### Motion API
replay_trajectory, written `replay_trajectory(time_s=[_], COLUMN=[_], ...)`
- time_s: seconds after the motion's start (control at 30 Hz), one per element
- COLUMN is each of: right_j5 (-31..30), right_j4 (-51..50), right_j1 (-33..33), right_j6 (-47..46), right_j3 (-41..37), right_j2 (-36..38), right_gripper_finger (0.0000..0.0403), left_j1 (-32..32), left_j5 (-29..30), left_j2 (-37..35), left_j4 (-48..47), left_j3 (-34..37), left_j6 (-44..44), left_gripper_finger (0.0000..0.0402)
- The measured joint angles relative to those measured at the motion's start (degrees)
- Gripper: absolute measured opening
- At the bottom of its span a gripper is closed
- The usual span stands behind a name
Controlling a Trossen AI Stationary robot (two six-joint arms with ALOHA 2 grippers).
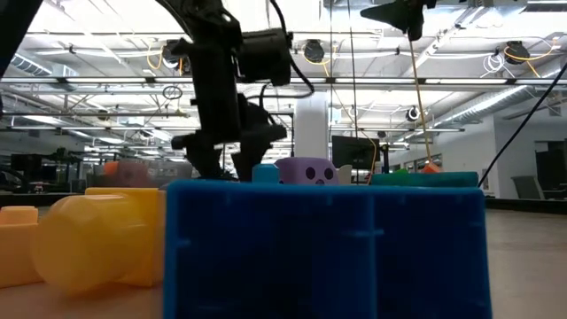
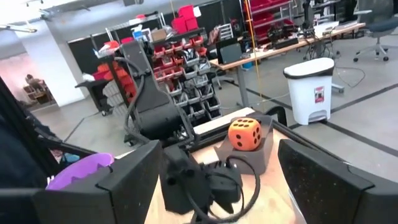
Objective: Pick & Place Toys
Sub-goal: Put the light blue game piece into the blue bin
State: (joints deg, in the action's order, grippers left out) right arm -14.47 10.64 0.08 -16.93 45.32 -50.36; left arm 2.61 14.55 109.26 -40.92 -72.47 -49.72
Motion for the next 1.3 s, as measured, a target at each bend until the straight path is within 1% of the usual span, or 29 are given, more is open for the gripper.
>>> replay_trajectory(time_s=[0.17, 0.37, 0.43, 0.53, 0.8, 0.87, 1.07, 1.17, 1.3], right_j5=[0.0, 0.0, 0.0, 0.0, 0.0, 0.0, 2.6, 2.9, 3.0], right_j4=[0.0, -1.0, -1.2, -1.9, -2.3, -2.3, -1.8, -1.7, -2.3], right_j1=[0.0, 0.0, 0.0, 0.0, 0.0, 0.0, 0.0, 0.0, 0.0], right_j6=[-0.4, -0.6, -0.6, -0.7, -0.6, -0.6, -0.6, -0.1, 4.8], right_j3=[0.0, 0.0, 0.0, 0.0, 0.0, 0.0, 0.0, 0.0, 0.0], right_j2=[0.4, 0.9, 0.9, 1.1, 1.1, 1.1, 1.3, 1.5, 1.5], right_gripper_finger=[0.0318, 0.0318, 0.0318, 0.0318, 0.0318, 0.0318, 0.0318, 0.0318, 0.0318], left_j1=[0.2, 1.1, 1.6, 2.3, 3.8, 4.0, 3.9, 3.9, 3.8], left_j5=[-0.7, -2.7, -3.5, -5.7, -9.3, -10.0, -9.8, -8.9, -9.0], left_j2=[3.1, 4.3, 4.3, 4.3, 4.4, 4.4, 0.8, -4.4, -11.0], left_j4=[0.4, 1.2, 1.7, 2.4, 2.0, 1.8, 0.2, 0.3, 2.4], left_j3=[0.0, -0.3, -0.3, -0.2, -0.2, -0.2, 0.3, 0.2, 0.2], left_j6=[0.1, 1.9, 3.3, 5.2, 6.6, 6.3, 5.9, 5.7, 5.6], left_gripper_finger=[0.0308, 0.0307, 0.03, 0.027, 0.0156, 0.0141, 0.0141, 0.0141, 0.0145])
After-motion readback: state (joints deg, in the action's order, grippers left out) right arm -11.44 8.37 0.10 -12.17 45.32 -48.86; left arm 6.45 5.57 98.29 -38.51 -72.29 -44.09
